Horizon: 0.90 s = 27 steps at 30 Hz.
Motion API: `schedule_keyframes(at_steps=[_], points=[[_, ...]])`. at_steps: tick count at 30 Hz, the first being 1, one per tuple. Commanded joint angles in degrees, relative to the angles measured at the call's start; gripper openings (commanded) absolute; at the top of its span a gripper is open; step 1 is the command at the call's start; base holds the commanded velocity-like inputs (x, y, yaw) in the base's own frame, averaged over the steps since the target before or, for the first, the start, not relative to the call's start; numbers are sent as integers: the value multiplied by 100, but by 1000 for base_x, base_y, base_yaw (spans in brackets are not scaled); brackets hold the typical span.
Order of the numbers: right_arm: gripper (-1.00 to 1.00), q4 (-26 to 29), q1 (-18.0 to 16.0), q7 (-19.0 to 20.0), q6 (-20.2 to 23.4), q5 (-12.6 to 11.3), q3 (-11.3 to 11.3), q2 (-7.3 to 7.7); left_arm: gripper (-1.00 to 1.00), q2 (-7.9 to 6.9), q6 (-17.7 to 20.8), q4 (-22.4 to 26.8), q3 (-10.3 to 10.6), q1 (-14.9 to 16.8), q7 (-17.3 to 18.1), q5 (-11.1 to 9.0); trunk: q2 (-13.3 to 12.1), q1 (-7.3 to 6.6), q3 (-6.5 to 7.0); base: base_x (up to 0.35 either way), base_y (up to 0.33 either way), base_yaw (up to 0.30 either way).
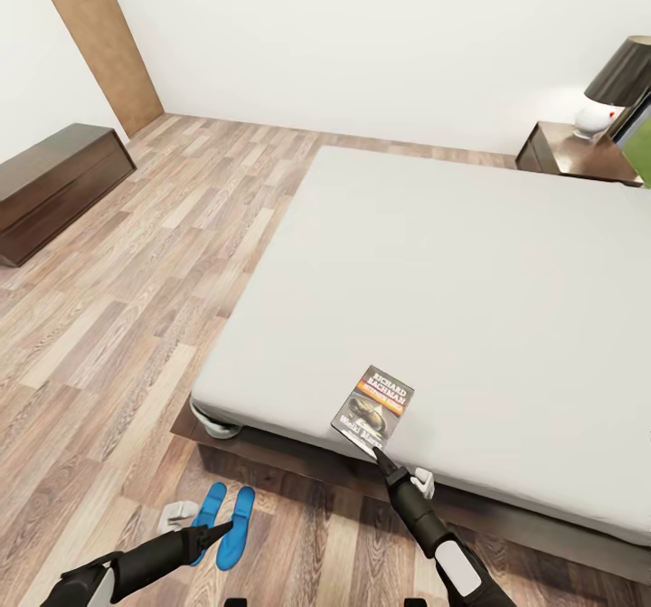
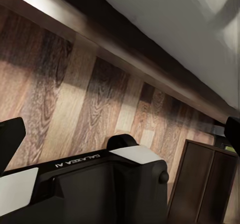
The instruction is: In the bedroom, move the book from the bed onto either nightstand, and place the two sandals side by side next to the bed.
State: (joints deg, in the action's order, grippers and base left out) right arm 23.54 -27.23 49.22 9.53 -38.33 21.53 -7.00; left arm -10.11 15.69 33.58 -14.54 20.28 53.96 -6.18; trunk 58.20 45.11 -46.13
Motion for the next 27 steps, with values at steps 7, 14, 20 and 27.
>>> schedule_keyframes(at_steps=[7, 14, 20, 27], points=[[-100, 181, -2, 12, 928, -9, -1651, 14, 100, 11, 57, 0, -12, 2, 20, -31, -280, -154, 123, 0, 0, 0], [-100, 1343, 26, 496, 2468, 7, -2116, 1227, 100, 8, 57, 0, -8, 2, 27, -25, -560, -308, 249, 0, 0, 0], [-100, 1647, 56, 1587, 3158, -16, -2167, 2735, 100, 2, 57, 0, -10, 3, 28, -22, -801, -439, 356, 0, 0, 0], [-100, 1593, 68, 3047, 3505, -4, -2170, 3944, 100, -8, 57, 0, -10, 2, 28, -20, -1082, -593, 482, 0, 0, 0]])
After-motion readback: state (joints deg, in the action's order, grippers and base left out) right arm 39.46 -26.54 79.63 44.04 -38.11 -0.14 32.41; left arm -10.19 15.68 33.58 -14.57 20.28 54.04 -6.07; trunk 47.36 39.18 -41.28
